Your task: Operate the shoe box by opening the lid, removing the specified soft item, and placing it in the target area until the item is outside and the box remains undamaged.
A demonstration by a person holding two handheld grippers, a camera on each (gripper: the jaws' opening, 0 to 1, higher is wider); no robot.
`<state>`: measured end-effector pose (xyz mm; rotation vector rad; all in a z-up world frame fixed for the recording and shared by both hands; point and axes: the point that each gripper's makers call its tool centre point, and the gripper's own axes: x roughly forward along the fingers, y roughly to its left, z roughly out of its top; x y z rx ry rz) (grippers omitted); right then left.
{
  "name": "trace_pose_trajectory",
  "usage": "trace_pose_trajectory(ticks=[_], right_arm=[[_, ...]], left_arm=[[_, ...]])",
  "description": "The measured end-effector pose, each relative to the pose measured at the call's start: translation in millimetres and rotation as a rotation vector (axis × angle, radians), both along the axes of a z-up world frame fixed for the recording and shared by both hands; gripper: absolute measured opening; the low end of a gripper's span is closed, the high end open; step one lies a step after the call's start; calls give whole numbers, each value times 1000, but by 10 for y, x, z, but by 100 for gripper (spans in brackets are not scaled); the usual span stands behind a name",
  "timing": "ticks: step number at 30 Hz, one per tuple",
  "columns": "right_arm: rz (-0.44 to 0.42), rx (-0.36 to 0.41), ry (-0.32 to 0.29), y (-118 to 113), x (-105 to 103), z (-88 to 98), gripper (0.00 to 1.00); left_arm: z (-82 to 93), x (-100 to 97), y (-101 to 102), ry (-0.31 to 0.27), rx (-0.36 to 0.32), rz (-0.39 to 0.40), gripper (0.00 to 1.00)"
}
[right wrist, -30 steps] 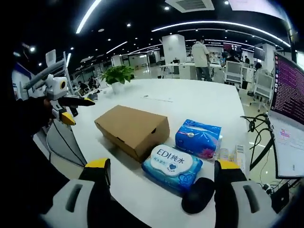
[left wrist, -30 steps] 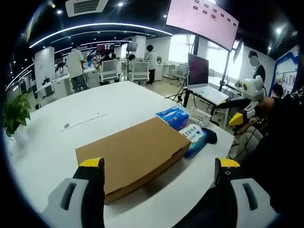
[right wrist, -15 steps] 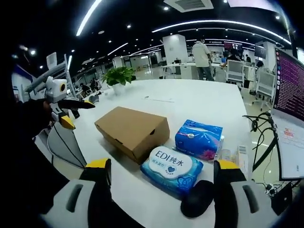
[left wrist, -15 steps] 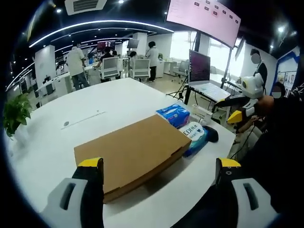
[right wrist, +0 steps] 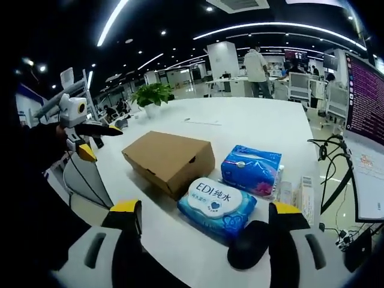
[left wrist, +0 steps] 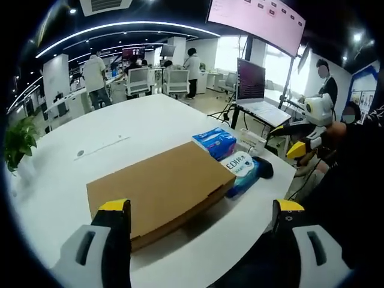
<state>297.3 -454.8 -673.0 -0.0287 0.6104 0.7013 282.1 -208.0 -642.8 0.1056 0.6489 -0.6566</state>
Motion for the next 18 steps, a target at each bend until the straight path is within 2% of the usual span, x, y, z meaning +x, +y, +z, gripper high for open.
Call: trace_pose_trajectory(ticks=[18], right_arm=[[-16, 34, 3, -41, -30, 0, 87]], left_arm=[[45, -14, -66, -2, 26, -12, 99]])
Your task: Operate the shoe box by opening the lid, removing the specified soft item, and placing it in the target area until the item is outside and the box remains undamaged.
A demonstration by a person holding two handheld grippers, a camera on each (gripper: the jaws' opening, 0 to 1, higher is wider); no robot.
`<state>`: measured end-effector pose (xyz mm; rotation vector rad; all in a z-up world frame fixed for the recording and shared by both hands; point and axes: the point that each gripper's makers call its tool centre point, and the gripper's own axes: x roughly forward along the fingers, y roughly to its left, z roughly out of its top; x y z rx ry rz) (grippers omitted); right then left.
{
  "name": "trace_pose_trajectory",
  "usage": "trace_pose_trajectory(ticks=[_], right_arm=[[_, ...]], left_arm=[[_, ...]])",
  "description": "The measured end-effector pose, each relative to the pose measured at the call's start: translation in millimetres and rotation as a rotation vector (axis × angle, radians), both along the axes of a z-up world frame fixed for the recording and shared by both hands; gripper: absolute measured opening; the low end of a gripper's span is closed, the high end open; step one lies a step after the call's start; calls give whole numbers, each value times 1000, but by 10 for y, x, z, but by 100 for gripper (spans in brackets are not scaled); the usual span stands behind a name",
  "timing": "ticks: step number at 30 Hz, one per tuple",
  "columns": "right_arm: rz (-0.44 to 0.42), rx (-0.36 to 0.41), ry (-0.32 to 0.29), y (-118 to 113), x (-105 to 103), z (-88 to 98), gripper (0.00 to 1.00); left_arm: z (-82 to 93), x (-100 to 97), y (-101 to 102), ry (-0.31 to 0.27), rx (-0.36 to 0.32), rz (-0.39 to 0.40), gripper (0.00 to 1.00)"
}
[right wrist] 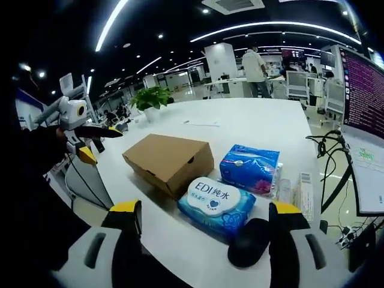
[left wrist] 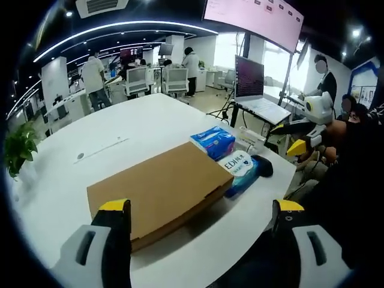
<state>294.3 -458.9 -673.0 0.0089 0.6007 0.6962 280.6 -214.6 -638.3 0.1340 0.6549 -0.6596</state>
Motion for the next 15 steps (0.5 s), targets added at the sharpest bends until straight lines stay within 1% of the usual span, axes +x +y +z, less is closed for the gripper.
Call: trace_pose_trajectory(ticks=[4, 6, 9, 15], right_arm=[[-1, 11, 4, -1, -14, -18, 87], [-3, 18, 4, -9, -18, -14, 87], [-5, 17, 2, -41, -26, -16, 87], [-9, 18, -4, -113, -45, -13, 87]], left_arm=[[18, 8, -24, -5, -2, 1, 99], [48, 10, -37, -33, -6, -5, 99], [34, -12, -49, -19, -6, 0, 99], [32, -46, -97, -21, -2, 3, 99]])
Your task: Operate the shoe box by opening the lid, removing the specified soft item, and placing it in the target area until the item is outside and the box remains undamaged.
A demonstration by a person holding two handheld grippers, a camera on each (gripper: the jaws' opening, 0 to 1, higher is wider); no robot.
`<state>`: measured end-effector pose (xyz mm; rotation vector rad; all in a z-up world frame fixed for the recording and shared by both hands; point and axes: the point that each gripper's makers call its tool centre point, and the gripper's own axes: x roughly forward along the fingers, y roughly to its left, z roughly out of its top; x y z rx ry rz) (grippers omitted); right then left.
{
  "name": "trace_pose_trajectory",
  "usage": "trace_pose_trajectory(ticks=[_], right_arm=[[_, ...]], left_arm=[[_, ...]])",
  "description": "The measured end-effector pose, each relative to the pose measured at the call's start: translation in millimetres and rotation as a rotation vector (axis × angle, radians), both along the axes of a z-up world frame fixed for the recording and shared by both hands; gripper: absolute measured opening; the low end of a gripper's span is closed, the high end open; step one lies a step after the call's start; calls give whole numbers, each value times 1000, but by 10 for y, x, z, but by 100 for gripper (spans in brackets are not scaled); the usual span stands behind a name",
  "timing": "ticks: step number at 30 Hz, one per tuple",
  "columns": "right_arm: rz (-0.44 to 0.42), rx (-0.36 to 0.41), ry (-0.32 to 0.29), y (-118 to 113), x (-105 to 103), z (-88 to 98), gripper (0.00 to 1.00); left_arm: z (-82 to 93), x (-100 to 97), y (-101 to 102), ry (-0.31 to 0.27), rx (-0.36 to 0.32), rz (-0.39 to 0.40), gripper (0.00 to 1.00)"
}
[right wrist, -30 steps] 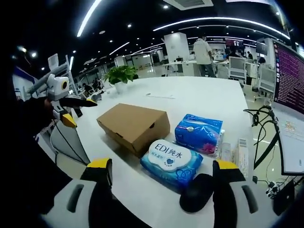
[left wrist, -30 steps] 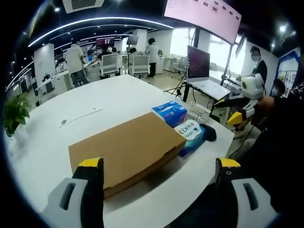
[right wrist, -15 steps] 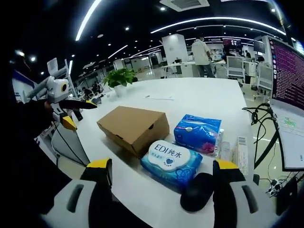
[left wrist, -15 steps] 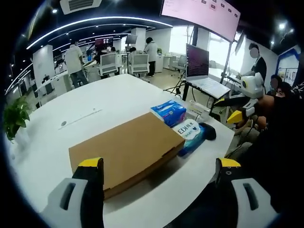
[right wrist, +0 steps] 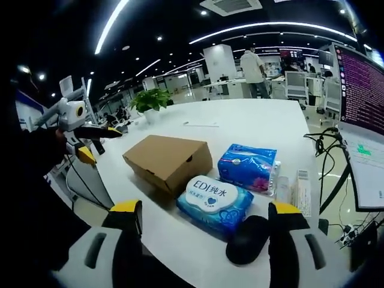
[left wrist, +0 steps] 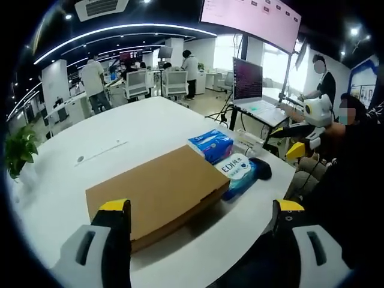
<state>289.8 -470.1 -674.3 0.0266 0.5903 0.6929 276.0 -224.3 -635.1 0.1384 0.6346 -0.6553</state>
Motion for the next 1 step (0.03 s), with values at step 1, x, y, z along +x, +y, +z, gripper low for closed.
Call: trace_pose_trajectory(ticks=[1], right_arm=[[1, -1, 0, -7, -6, -3, 87]], left_arm=[[-1, -3, -6, -1, 1, -1, 99]])
